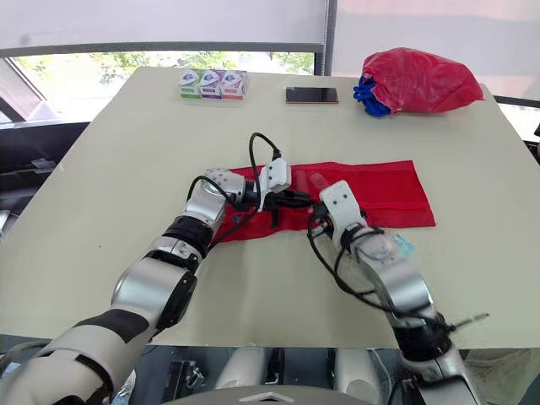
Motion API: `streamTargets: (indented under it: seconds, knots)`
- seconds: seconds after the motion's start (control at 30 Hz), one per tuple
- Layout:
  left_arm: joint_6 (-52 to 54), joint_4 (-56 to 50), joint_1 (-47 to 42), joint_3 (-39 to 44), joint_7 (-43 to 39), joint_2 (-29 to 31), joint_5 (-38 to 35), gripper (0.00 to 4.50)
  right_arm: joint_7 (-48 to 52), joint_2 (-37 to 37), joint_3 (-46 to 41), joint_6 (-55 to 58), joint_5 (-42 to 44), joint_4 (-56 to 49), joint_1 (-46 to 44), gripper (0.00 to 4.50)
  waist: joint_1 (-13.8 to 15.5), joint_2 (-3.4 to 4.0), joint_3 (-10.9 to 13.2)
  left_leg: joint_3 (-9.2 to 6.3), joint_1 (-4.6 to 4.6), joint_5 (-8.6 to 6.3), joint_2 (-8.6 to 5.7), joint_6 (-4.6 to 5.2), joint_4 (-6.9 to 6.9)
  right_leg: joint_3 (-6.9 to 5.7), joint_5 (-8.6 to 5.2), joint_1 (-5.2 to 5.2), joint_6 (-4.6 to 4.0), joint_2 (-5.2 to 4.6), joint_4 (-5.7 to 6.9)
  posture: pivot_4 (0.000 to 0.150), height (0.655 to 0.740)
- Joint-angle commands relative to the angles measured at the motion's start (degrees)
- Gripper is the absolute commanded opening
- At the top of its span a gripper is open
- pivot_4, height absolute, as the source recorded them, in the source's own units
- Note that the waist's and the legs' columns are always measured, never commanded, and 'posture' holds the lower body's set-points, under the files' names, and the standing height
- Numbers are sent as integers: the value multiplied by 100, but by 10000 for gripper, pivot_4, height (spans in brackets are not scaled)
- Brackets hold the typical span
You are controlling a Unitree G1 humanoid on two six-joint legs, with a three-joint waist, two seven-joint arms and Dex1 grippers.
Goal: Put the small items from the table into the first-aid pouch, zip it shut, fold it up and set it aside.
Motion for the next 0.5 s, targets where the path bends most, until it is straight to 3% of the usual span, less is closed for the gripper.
streamTargets:
  seconds: [0.03, 0.2, 0.23, 0.27, 0.3, 0.5]
  knots:
    - [-149, -28, -113, 61, -3, -17, -41, 0, 627, -495, -576, -665, 349, -883, 492, 1349, 8, 0, 0, 1, 1, 0, -2, 0, 0, 3, 0, 0, 0, -1, -1, 1500, 7400]
    - [-219, -3, -86, 88, -15, 13, -63, 0, 1636, -1293, -2187, -1087, 1345, -1599, 1739, 1349, 53, -2, 2, -1, 5, 0, -2, 1, 1, 0, -1, 4, 1, -1, 0, 1500, 7400]
    - [-231, -1, -79, 92, -13, 20, -69, 0, 1911, -1422, -2585, -1109, 1698, -1663, 1973, 6236, 54, -6, 3, 2, 6, 0, -1, 0, 1, 2, 0, 4, 1, 0, 0, 1500, 7400]
    - [-248, 8, -74, 97, -7, 25, -71, 0, 2250, -1580, -3232, -1064, 2231, -1697, 2271, 6396, 51, -8, 4, 3, 14, 0, 1, 0, 1, 4, 0, 7, 1, 2, 2, 1500, 7400]
    - [-262, 14, -69, 100, -3, 32, -74, 0, 2645, -1754, -3846, -1072, 2622, -1689, 2563, 10772, 80, -2, 3, 4, 11, 0, 5, 0, 2, 3, 1, 6, 1, 5, 1, 1500, 7400]
    - [-374, 167, -108, 131, 13, 96, -63, 0, 4488, -2658, -6527, -1254, 3590, -1028, 3818, 30825, 136, 8, 5, 3, 16, -1, 1, 1, 2, 6, 1, 17, 0, 0, -2, 1500, 7400]
